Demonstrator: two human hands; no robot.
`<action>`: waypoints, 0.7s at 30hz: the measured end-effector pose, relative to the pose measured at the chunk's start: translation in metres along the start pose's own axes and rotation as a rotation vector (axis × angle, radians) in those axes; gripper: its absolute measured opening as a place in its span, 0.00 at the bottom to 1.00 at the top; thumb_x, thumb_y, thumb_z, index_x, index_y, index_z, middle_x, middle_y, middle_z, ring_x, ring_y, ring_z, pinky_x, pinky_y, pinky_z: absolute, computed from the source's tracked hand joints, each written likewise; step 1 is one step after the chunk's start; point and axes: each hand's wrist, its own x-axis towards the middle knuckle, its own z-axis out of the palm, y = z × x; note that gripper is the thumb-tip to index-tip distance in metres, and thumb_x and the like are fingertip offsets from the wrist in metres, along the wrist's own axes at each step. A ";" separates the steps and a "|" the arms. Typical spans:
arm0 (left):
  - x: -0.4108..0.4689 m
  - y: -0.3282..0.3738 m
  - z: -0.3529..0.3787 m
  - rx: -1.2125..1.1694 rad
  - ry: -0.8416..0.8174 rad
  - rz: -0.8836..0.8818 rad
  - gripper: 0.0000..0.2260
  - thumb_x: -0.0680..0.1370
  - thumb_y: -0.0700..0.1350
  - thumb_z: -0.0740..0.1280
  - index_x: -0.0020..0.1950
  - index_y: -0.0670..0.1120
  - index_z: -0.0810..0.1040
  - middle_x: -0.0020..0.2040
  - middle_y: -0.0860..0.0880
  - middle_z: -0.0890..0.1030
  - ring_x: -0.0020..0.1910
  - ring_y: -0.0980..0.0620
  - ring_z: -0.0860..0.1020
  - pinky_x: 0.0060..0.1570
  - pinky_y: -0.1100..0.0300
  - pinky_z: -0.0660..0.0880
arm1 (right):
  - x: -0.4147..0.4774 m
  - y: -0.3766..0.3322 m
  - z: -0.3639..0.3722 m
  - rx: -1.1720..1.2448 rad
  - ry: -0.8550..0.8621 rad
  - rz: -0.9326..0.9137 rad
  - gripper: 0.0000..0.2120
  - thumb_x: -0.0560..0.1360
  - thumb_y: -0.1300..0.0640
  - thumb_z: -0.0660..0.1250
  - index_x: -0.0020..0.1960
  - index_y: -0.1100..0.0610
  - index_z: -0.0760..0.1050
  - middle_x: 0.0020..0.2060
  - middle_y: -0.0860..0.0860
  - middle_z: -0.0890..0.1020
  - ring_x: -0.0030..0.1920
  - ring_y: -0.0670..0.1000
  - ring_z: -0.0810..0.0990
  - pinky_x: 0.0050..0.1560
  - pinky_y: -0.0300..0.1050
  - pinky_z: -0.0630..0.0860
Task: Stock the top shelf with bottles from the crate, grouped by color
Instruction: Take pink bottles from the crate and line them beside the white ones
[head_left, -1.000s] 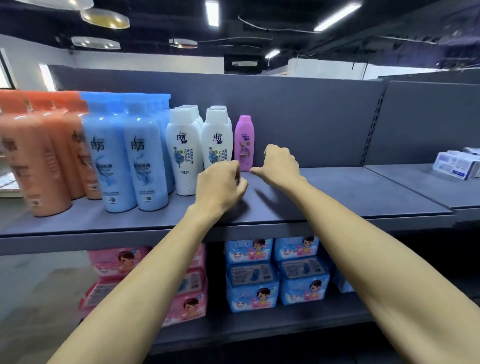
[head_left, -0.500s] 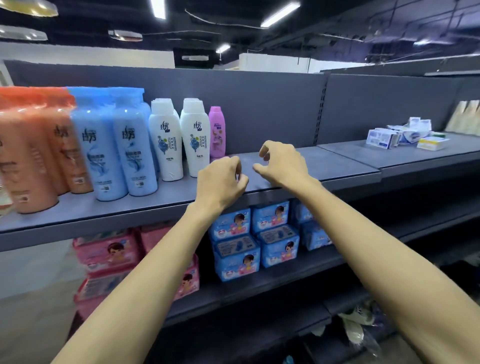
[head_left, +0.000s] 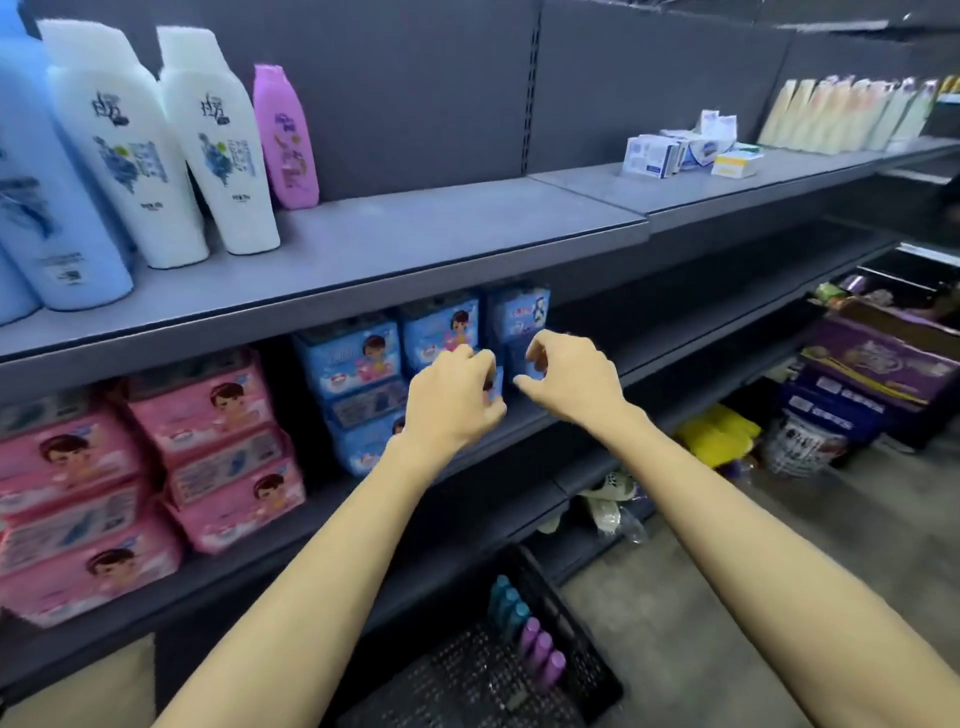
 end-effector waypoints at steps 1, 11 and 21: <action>-0.006 0.003 0.013 0.003 -0.029 -0.006 0.13 0.73 0.54 0.67 0.51 0.48 0.73 0.47 0.50 0.74 0.49 0.47 0.75 0.40 0.54 0.72 | -0.005 0.010 0.013 0.000 -0.023 0.015 0.13 0.72 0.45 0.71 0.51 0.50 0.74 0.50 0.49 0.81 0.50 0.55 0.80 0.46 0.48 0.73; -0.084 0.027 0.134 -0.101 -0.287 -0.174 0.10 0.75 0.51 0.65 0.52 0.48 0.74 0.48 0.51 0.75 0.49 0.48 0.75 0.40 0.56 0.70 | -0.064 0.104 0.139 0.037 -0.350 0.207 0.15 0.73 0.46 0.71 0.54 0.51 0.73 0.50 0.49 0.81 0.51 0.54 0.80 0.46 0.47 0.75; -0.147 0.035 0.243 -0.103 -0.552 -0.292 0.11 0.75 0.50 0.63 0.55 0.48 0.74 0.51 0.50 0.76 0.51 0.47 0.75 0.45 0.54 0.73 | -0.140 0.182 0.274 0.075 -0.653 0.410 0.16 0.73 0.50 0.70 0.57 0.54 0.73 0.54 0.55 0.80 0.55 0.59 0.80 0.53 0.50 0.76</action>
